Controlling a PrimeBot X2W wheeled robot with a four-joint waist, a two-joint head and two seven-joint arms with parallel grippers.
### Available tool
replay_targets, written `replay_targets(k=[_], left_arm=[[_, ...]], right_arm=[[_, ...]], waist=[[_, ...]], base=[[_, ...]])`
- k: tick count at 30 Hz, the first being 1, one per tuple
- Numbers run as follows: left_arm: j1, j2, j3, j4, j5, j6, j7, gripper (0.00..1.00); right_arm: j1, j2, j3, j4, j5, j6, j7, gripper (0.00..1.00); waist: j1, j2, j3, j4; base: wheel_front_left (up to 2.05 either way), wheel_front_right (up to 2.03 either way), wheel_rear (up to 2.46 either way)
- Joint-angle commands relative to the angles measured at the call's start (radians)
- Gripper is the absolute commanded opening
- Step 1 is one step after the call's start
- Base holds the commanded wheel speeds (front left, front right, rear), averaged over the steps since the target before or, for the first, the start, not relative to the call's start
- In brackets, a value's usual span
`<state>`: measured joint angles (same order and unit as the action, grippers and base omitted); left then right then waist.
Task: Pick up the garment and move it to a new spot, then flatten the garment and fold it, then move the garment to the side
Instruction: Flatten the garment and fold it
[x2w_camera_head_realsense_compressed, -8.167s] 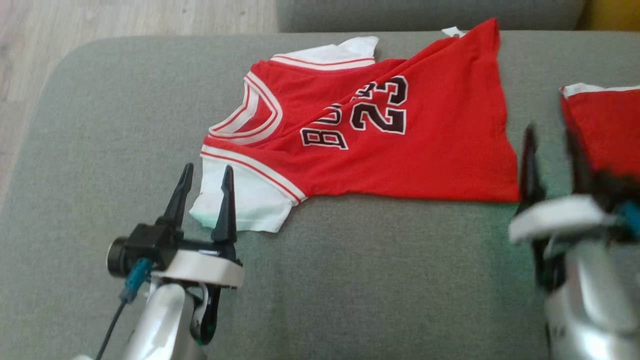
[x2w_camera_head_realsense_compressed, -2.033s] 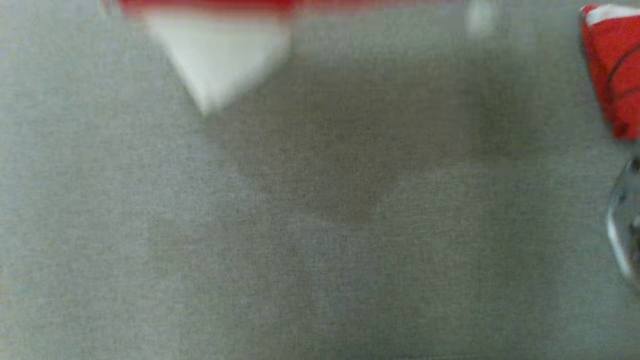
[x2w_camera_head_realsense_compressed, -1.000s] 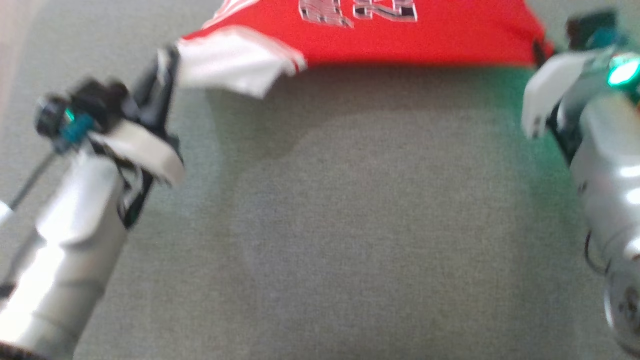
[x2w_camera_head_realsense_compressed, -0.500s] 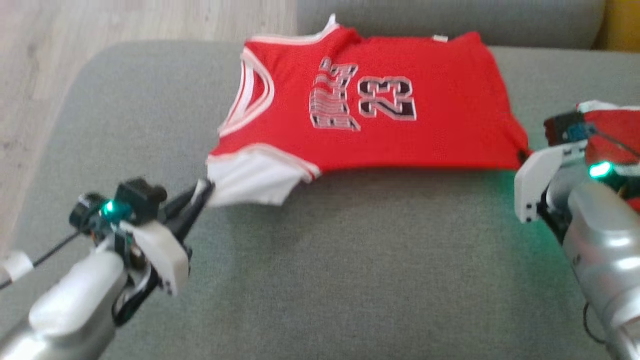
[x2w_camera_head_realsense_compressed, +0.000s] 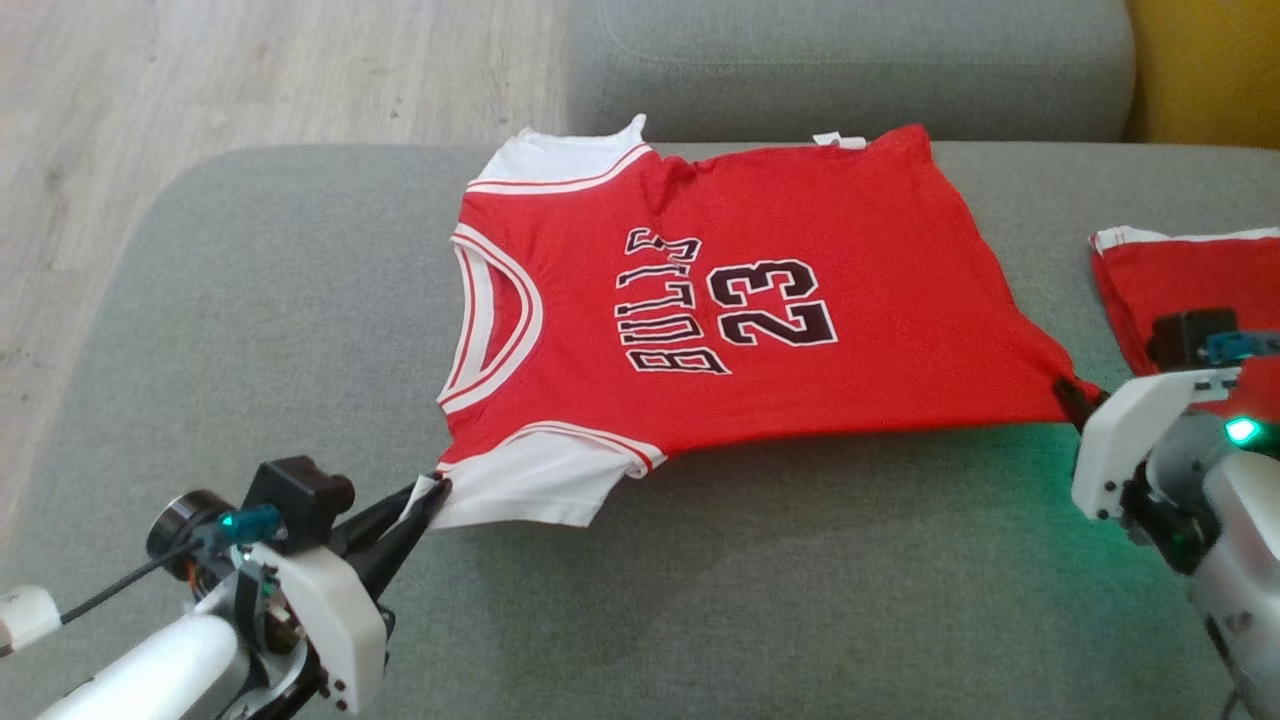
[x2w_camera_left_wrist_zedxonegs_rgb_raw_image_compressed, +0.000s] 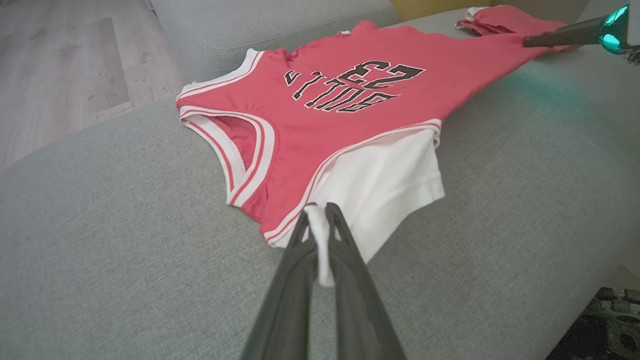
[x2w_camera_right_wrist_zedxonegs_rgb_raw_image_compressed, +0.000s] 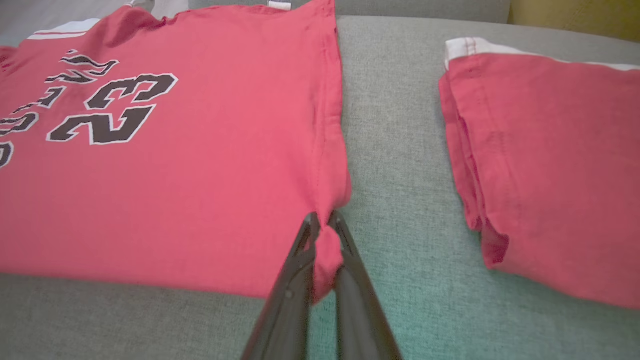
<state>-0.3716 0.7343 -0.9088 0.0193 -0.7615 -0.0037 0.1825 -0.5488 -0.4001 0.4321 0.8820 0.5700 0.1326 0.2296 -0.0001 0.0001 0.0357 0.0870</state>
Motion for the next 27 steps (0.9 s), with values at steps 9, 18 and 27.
replay_targets(k=[9, 18, 27], left_arm=[[-0.114, 0.038, 0.076, -0.039, 0.020, 0.031, 0.005, 0.00], [-0.257, -0.007, 0.087, 0.074, 0.036, -0.018, 0.028, 0.00], [-0.425, -0.064, 0.056, 0.272, 0.077, -0.078, 0.083, 0.00]], right_arm=[[0.033, -0.065, -0.086, -0.231, 0.002, -0.002, 0.089, 0.00], [-0.030, 0.000, -0.170, -0.288, -0.100, -0.002, 0.157, 0.00], [-0.141, 0.073, -0.208, -0.233, -0.197, -0.002, 0.179, 0.00]], waist=[[0.0001, -0.0001, 0.070, -0.007], [0.0001, -0.0001, 0.140, -0.009], [0.0001, -0.0001, 0.212, -0.023]], base=[[0.00, 0.00, 0.00], [0.00, 0.00, 0.00], [0.00, 0.00, 0.00]])
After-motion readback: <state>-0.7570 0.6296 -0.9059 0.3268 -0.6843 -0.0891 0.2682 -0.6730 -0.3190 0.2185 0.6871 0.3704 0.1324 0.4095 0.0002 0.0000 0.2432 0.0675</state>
